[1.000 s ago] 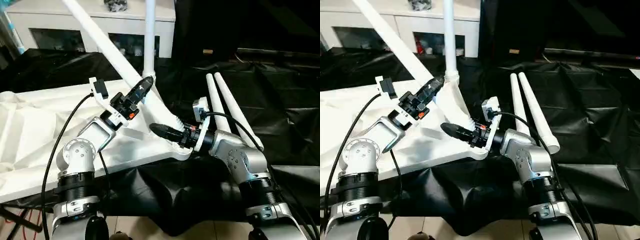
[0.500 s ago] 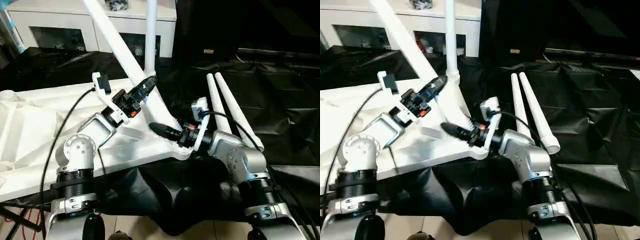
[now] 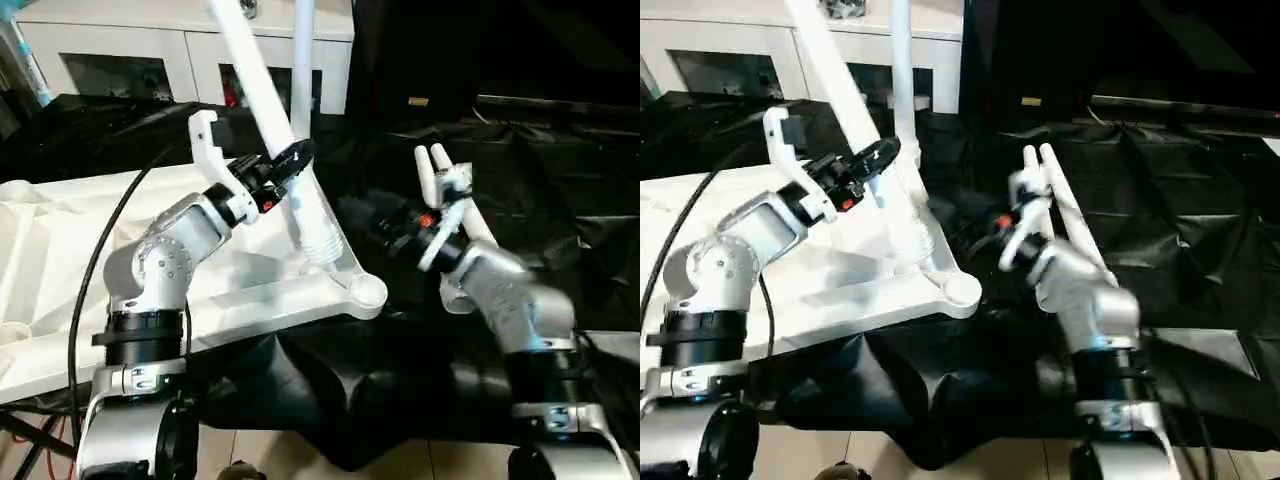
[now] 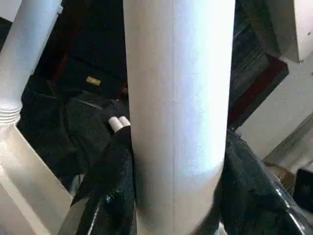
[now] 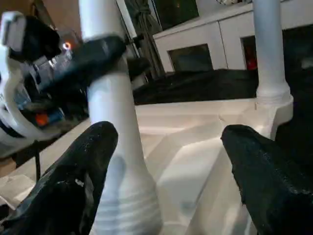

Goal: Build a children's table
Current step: Insert table leg to table base

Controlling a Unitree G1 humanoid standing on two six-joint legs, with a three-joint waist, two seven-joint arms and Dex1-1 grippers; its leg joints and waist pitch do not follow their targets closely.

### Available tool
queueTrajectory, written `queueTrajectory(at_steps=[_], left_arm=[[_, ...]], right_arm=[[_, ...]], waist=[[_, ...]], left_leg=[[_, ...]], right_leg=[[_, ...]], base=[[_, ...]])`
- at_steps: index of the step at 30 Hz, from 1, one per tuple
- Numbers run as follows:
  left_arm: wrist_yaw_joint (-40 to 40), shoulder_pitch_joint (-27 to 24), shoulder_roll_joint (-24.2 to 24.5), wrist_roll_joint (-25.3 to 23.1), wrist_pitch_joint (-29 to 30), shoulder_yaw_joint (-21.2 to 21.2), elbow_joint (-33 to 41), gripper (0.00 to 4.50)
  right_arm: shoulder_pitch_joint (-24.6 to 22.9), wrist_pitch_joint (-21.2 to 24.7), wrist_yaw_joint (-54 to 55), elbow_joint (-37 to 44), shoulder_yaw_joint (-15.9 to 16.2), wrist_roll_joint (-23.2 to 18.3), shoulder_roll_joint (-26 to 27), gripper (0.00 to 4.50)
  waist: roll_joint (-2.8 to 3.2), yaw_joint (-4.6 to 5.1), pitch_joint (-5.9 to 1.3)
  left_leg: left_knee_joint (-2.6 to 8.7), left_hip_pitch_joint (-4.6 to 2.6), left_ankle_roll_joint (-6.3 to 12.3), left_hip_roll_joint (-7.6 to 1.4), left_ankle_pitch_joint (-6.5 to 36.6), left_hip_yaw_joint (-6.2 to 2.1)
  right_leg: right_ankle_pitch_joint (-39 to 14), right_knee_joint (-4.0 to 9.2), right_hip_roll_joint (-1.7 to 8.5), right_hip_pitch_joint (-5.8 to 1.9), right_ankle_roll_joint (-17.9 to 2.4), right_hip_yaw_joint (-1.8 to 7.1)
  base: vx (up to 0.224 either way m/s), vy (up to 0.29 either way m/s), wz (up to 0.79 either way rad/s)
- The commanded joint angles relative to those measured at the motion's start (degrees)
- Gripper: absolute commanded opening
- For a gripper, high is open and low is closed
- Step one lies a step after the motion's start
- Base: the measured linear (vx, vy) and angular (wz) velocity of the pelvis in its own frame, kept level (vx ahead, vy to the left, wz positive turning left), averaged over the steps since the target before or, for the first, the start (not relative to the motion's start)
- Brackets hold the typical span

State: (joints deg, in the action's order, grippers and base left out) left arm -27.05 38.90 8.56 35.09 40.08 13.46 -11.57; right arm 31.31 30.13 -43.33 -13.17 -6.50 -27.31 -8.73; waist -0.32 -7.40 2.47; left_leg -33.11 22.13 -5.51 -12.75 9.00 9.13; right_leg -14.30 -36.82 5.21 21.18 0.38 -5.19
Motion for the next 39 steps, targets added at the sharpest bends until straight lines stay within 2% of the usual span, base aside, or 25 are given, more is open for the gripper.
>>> queueTrajectory(at_steps=[1,3,6,10,11,13,14,19,22,25,29,30,31,32,33,35,36,37,39], left_arm=[[0.71,1.44,0.57,-0.92,0.22,-1.26,0.78,1.95],[0.84,1.57,0.69,-1.07,0.51,-1.68,1.13,1.95],[-0.28,1.89,1.19,-1.93,0.87,-3.66,2.56,1.95],[-0.43,2.04,1.44,-2.48,0.9,-4.58,3.13,1.95],[-2.11,2.13,1.89,-2.2,1.4,-6.1,4.31,1.95],[-4.64,1.9,2.54,-1.67,1.69,-7.66,5.3,1.95],[-6.73,1.6,3.14,-1.31,1.79,-8.78,5.93,1.95],[-15.84,0.1,6.05,0.83,3.16,-13.03,9.49,1.93],[-19.08,-0.35,7.32,2.16,4.21,-14.34,11.22,1.93],[-21.26,-0.37,7.84,3.33,4.95,-14.92,11.98,1.93],[-23.35,-0.63,8.38,2.97,4.49,-15.85,12.21,1.93],[-23.57,-0.67,8.41,3.1,4.44,-15.89,12.22,1.93],[-23.71,-0.78,8.48,3.24,4.42,-15.91,12.34,1.93],[-23.81,-0.87,8.53,3.36,4.39,-15.96,12.48,1.93],[-23.81,-0.87,8.53,3.36,4.39,-15.96,12.48,1.93],[-24.28,-1.09,8.45,3.69,4.39,-15.92,12.94,1.93],[-24.44,-1.15,8.35,3.89,4.36,-15.88,13.14,1.93],[-24.49,-1.19,8.25,4.03,4.32,-15.83,13.29,1.93],[-24.67,-1.2,8.11,4.21,4.29,-15.79,13.4,1.93]], right_arm=[[1.31,1.22,0.71,1.58,-1.2,-1.08,-0.6,3.87],[2.0,1.59,0.84,0.84,-0.84,-0.39,-1.1,3.87],[2.32,2.65,-3.21,1.05,2.48,0.35,-3.14,3.87],[2.26,3.32,-4.88,1.89,4.0,0.31,-4.04,3.87],[2.71,3.34,-6.79,1.7,7.3,2.39,-5.6,3.87],[3.16,3.7,-8.72,1.16,9.61,3.45,-6.7,3.87],[3.39,3.88,-9.97,0.86,10.71,3.68,-7.15,3.87],[4.17,4.04,-16.21,0.36,14.77,4.08,-9.17,3.87],[4.66,4.65,-18.56,0.37,15.67,3.57,-9.89,3.87],[5.62,6.05,-22.15,0.24,16.96,2.6,-11.32,3.87],[6.4,7.21,-25.65,0.15,17.58,1.35,-12.48,3.87],[6.54,7.46,-26.29,0.07,17.74,1.21,-12.71,3.87],[6.58,7.83,-26.79,0.1,17.96,1.09,-12.9,3.87],[6.6,8.08,-27.18,0.12,18.17,1.04,-13.07,3.87],[6.6,8.08,-27.18,0.12,18.17,1.04,-13.07,3.58],[6.73,8.82,-28.1,-0.16,18.46,0.98,-13.34,3.58],[6.79,8.88,-28.13,-0.39,18.41,1.01,-13.24,3.46],[6.83,9.19,-28.17,-0.55,18.28,0.85,-13.12,3.21],[6.87,9.59,-28.6,-0.72,18.16,0.45,-12.94,3.14]], waist=[[0.27,-0.26,-4.16],[0.32,-0.39,-4.19],[0.2,-0.79,-4.2],[0.16,-0.91,-4.24],[-0.08,-0.93,-4.22],[0.07,-1.0,-4.16],[-0.15,-0.96,-4.14],[-0.23,-0.89,-3.99],[-0.16,-0.85,-4.06],[-0.14,-0.81,-3.97],[-0.11,-0.87,-3.98],[-0.13,-0.83,-4.0],[-0.5,-0.79,-4.0],[-0.36,-0.88,-4.04],[-0.35,-0.86,-4.05],[-0.39,-0.85,-4.08],[-0.61,-0.83,-4.09],[-0.5,-0.85,-4.07],[-0.53,-0.87,-4.06]], left_leg=[[2.75,-1.07,0.24,0.1,2.41,0.4],[2.67,-1.13,0.05,0.08,2.42,0.43],[2.64,-1.12,0.02,0.09,2.62,0.48],[2.59,-1.01,0.07,0.08,2.09,0.42],[2.6,-1.01,0.01,0.05,2.03,0.41],[2.59,-0.97,-0.2,0.08,1.92,0.43],[2.6,-0.94,-0.29,0.13,2.35,0.5],[2.69,-0.93,-0.09,-0.03,3.45,0.55],[2.57,-0.96,0.22,0.02,2.9,0.56],[2.61,-0.96,0.28,-0.02,3.77,0.57],[2.61,-1.0,0.22,-0.1,4.3,0.53],[2.57,-0.97,0.28,-0.06,4.16,0.55],[2.57,-0.93,0.4,-0.08,3.97,0.59],[2.51,-0.91,0.47,-0.05,3.65,0.56],[2.49,-0.9,0.52,-0.04,3.43,0.59],[2.46,-0.92,0.58,-0.03,3.48,0.6],[2.45,-0.92,0.68,-0.06,3.37,0.64],[2.45,-0.89,0.72,-0.06,3.41,0.63],[2.43,-0.92,0.83,-0.06,3.45,0.64]], right_leg=[[12.4,3.51,2.33,-3.23,-11.93,2.56],[12.52,3.49,2.28,-3.15,-11.92,2.57],[12.44,3.52,2.25,-3.25,-11.55,2.58],[13.26,3.36,2.31,-3.26,-11.61,2.55],[13.05,3.4,2.26,-3.3,-11.62,2.49],[12.63,3.38,2.3,-3.22,-11.62,2.52],[11.78,3.44,2.28,-3.28,-11.6,2.53],[9.39,3.48,2.43,-3.11,-12.06,2.62],[10.3,3.24,2.3,-3.03,-12.81,2.58],[9.09,3.36,2.36,-3.05,-12.97,2.6],[8.35,3.39,2.35,-3.02,-12.93,2.62],[8.64,3.35,2.3,-3.02,-12.97,2.63],[8.98,3.36,2.3,-3.06,-13.05,2.62],[9.15,3.28,2.36,-3.06,-13.15,2.62],[9.27,3.25,2.37,-3.01,-13.24,2.63],[9.14,3.27,2.37,-3.04,-13.36,2.62],[9.25,3.25,2.38,-3.05,-13.45,2.63],[8.94,3.23,2.43,-3.01,-13.7,2.61],[8.78,3.22,2.39,-2.99,-13.63,2.64]], base=[[0.0,0.0,0.0],[0.0,0.0,0.0],[0.0,0.0,0.0],[0.0,0.0,0.0],[0.0,0.0,0.0],[0.0,0.0,0.0],[0.0,0.0,0.0],[0.0,0.0,0.0],[0.0,0.0,0.0],[0.0,0.0,0.0],[0.0,0.0,0.0],[0.0,0.0,0.0],[0.0,0.0,0.0],[0.0,0.0,0.0],[0.0,0.0,0.0],[0.0,0.0,0.0],[0.0,0.0,0.0],[0.0,0.0,0.0],[0.0,0.0,0.0]])
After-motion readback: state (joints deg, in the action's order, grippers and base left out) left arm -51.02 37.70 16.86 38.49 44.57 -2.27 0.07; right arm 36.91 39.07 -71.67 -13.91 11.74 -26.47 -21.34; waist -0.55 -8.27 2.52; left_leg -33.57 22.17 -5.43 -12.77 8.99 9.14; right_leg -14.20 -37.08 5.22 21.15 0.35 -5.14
